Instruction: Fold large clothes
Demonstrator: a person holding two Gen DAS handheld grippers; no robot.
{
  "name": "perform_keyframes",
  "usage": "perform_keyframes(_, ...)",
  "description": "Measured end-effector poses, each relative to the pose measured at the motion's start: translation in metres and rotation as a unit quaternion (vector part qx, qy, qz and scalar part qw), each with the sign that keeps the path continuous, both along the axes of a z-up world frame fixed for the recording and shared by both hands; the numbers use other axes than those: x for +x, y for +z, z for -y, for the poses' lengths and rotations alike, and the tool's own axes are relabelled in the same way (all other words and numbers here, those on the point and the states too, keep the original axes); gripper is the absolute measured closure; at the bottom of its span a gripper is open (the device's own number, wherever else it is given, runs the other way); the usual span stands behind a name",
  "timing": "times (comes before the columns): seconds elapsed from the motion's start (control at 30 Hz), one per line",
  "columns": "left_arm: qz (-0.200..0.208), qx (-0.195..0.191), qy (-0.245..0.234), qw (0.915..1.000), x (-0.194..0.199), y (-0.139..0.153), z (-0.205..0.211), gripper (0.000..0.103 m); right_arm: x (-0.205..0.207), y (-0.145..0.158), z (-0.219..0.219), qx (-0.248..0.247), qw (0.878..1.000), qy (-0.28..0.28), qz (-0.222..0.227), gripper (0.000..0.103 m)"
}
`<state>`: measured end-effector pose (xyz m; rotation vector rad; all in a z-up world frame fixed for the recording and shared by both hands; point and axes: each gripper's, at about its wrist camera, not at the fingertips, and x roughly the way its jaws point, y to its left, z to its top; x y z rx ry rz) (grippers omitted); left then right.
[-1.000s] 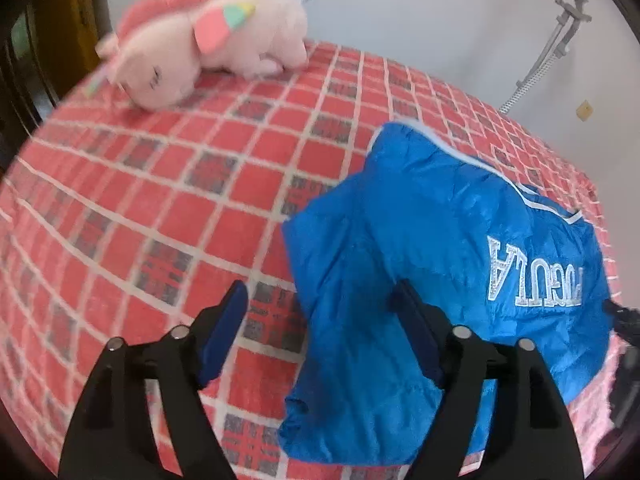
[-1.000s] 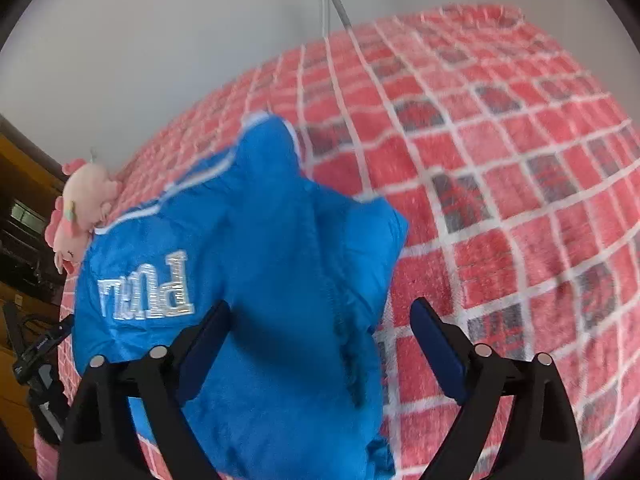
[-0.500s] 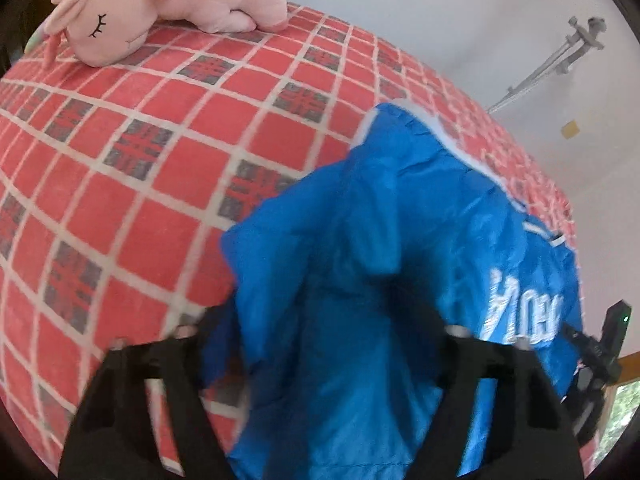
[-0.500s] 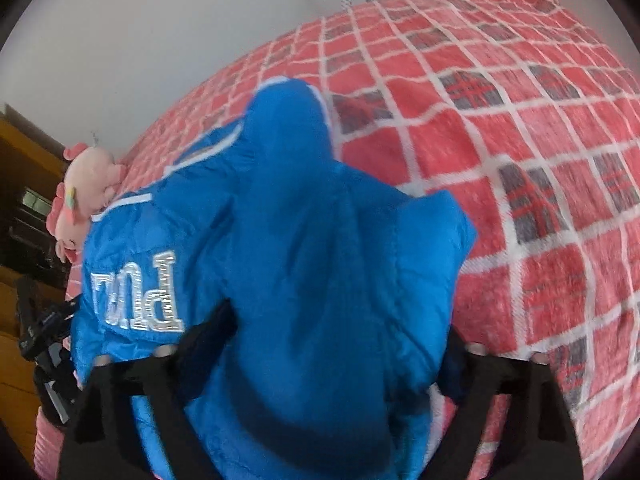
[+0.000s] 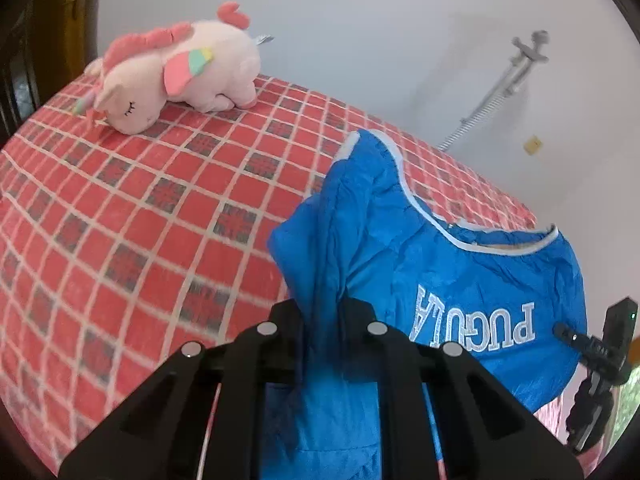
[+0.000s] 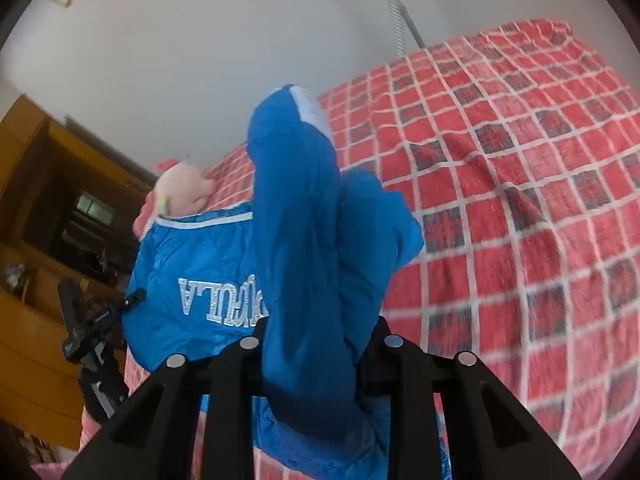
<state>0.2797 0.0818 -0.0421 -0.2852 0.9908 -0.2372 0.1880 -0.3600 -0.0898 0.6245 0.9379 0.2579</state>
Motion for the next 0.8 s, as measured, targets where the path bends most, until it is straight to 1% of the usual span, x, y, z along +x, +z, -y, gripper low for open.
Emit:
perform_keyframes(0.07,-0.006,-0.003,-0.008,0.9999,-0.019,0.011,-0.004,0.092,-0.023,0.012,-0.002,0.009,1.000,0.007,0.001,0.078)
perform_keyframes(0.17,-0.017,0.003,-0.019,0.9997,-0.057,0.020,-0.012,0.092,-0.060,0.019,-0.003,0.015,1.000,0.015,-0.009,0.078)
perform_keyframes(0.27,-0.031,0.009,-0.029,0.9990,-0.093,0.021,-0.020,0.092,-0.102,0.016,-0.006,0.020,0.999,0.020,-0.024,0.078)
perform_keyframes(0.33,-0.042,0.011,-0.030,0.9986,-0.112,0.016,-0.024,0.092,-0.121,0.011,-0.008,0.020,0.999,0.019,-0.037,0.078)
perform_keyframes(0.43,-0.052,0.029,-0.035,0.9976,-0.140,0.000,-0.025,0.091,-0.145,-0.003,-0.013,0.017,0.998,0.014,-0.059,0.078)
perform_keyframes(0.53,-0.061,0.036,-0.033,0.9969,-0.154,-0.021,-0.027,0.091,-0.160,-0.025,-0.020,-0.001,0.997,0.003,-0.077,0.078)
perform_keyframes(0.6,-0.057,0.062,-0.025,0.9962,-0.158,-0.039,-0.029,0.090,-0.161,-0.041,-0.020,-0.015,0.996,-0.009,-0.086,0.077)
perform_keyframes(0.67,-0.054,0.072,-0.019,0.9958,-0.157,-0.056,-0.032,0.088,-0.161,-0.058,-0.016,-0.016,0.995,-0.025,-0.096,0.077)
perform_keyframes(0.7,-0.048,0.084,-0.018,0.9951,-0.156,-0.065,-0.032,0.086,-0.160,-0.064,-0.015,-0.019,0.995,-0.029,-0.097,0.075)
perform_keyframes(0.77,-0.049,0.107,-0.021,0.9928,-0.156,-0.079,-0.027,0.083,-0.160,-0.080,-0.015,-0.038,0.994,-0.035,-0.101,0.071)
perform_keyframes(0.8,-0.045,0.127,-0.026,0.9906,-0.156,-0.088,-0.022,0.081,-0.160,-0.087,-0.017,-0.047,0.993,-0.036,-0.102,0.069)
